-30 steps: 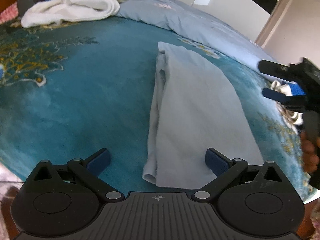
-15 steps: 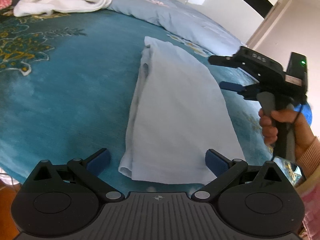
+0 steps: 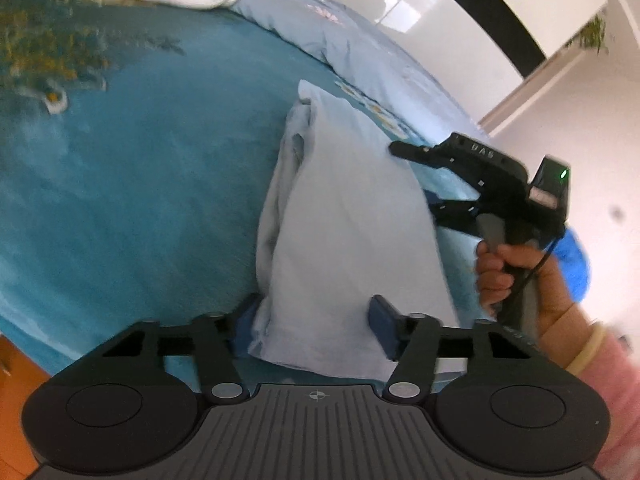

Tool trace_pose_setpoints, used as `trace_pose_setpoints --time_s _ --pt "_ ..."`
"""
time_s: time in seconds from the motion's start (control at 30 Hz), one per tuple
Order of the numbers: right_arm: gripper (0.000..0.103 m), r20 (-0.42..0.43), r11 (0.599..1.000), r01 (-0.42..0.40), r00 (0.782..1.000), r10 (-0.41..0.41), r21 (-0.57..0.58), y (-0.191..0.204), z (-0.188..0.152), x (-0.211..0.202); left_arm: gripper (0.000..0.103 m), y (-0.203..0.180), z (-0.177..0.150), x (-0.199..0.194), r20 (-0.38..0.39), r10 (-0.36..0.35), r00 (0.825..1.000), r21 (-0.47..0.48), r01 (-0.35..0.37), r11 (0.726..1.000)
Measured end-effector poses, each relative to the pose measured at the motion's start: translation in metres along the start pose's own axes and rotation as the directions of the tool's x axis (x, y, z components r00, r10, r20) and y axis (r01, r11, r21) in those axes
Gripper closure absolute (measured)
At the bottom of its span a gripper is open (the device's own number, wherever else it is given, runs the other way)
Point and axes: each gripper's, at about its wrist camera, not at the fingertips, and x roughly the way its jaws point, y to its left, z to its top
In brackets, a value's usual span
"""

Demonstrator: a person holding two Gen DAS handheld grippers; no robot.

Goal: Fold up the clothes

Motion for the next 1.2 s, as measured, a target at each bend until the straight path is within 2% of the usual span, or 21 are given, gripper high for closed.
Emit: trace_pose_setpoints --time_s 0.17,0.33,0.43,0.63,0.77,0.87,0.97,1.1,1.2 --pt "0.052 -0.002 1.0 0.013 1.0 -0.013 0.012 -0.001 0.0 0.0 0.067 0.006 -0.001 -0.001 0.002 -0.015 1.0 -0.031 0.015 0.999" --pt "0.068 0.015 1.0 0.019 1.0 -0.02 0.013 -0.001 -0.001 -0.002 0.074 0.006 0.002 0.0 0.007 -0.015 1.0 -0.028 0.015 1.0" --pt "0.072 0.046 1.0 0.01 0.999 -0.011 0.022 0.002 -0.002 -0.011 0.077 0.005 0.007 -0.001 0.021 -0.005 1.0 -0.013 0.006 1.0" --pt "0.075 0.164 0.999 -0.005 0.986 -0.003 0.044 0.0 -0.009 -0.053 0.08 -0.001 0.036 -0.006 0.09 0.015 0.996 0.041 -0.018 0.999" --pt "0.075 0.24 0.995 0.022 0.97 -0.045 0.097 -0.011 -0.026 -0.094 0.081 -0.01 0.065 0.0 0.142 0.01 0.99 0.078 -0.021 0.997" --pt "0.075 0.282 0.989 0.039 0.956 -0.077 0.14 -0.021 -0.042 -0.122 0.081 -0.018 0.081 0.009 0.153 0.014 0.988 0.089 -0.028 0.996" --pt "0.076 0.311 0.988 0.065 0.944 -0.108 0.143 -0.029 -0.059 -0.142 0.081 -0.028 0.08 0.011 0.16 0.031 0.987 0.12 -0.051 0.991" --pt "0.076 0.309 0.985 0.086 0.943 -0.128 0.148 -0.037 -0.073 -0.152 0.081 -0.03 0.063 0.012 0.151 0.061 0.987 0.131 -0.082 0.988" --pt "0.078 0.31 0.983 0.099 0.94 -0.143 0.154 -0.042 -0.078 -0.155 0.074 -0.025 0.051 0.014 0.129 0.107 0.986 0.123 -0.123 0.985"
